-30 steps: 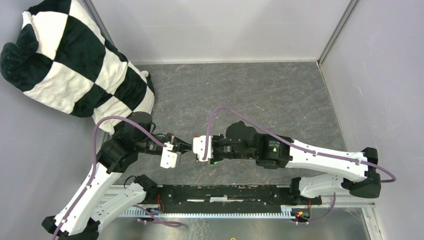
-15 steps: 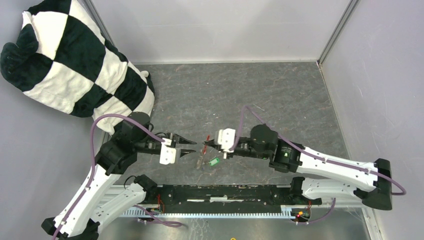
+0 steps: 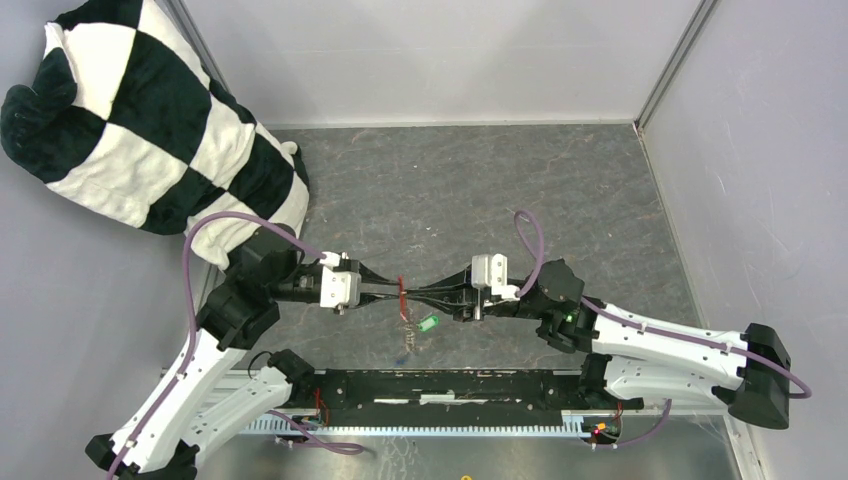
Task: Put the keys on the keyring
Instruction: Adjust the keyring.
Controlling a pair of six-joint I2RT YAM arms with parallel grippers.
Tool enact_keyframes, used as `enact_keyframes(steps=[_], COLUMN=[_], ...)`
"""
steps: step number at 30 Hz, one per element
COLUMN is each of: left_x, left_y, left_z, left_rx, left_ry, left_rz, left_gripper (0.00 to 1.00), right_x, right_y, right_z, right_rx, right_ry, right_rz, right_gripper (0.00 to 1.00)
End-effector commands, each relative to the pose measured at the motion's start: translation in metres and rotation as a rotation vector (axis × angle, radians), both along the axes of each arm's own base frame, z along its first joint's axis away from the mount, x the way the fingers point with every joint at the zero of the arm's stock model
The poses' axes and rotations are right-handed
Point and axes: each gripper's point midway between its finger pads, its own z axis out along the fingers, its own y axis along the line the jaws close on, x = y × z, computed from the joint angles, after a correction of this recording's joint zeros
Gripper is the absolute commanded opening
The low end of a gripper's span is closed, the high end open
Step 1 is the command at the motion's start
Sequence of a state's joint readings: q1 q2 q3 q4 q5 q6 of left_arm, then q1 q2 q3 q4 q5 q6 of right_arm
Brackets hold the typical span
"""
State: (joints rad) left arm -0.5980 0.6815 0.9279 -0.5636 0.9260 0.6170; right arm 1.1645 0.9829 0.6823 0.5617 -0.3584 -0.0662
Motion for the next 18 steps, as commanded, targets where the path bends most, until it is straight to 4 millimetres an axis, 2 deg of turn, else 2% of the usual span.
enact_keyframes(steps=[1, 12, 18], left_x=[-0.008, -0.030, -0.032], left_y=[-0.004, -0.005, -0.004], left_z=[0.016, 0.028, 0.029], left_rx=[-0.050, -0.082, -0.084], left_ry=[0.009, 0.050, 0.054], left_rz=[-0.038, -0.145, -0.151], left_gripper=[0.31, 0.29, 0.28], right_x=[-0.009, -0.006, -0.005], right_y=[-0.004, 0.005, 0.006], right_z=[0.028, 0.022, 0.019], right_rx=[0.115, 0.104, 0.099], right_ry=[-0.024, -0.019, -0.014], right_rz=[0.046, 0.049, 0.043], right_gripper=[0.00, 0.00, 0.01])
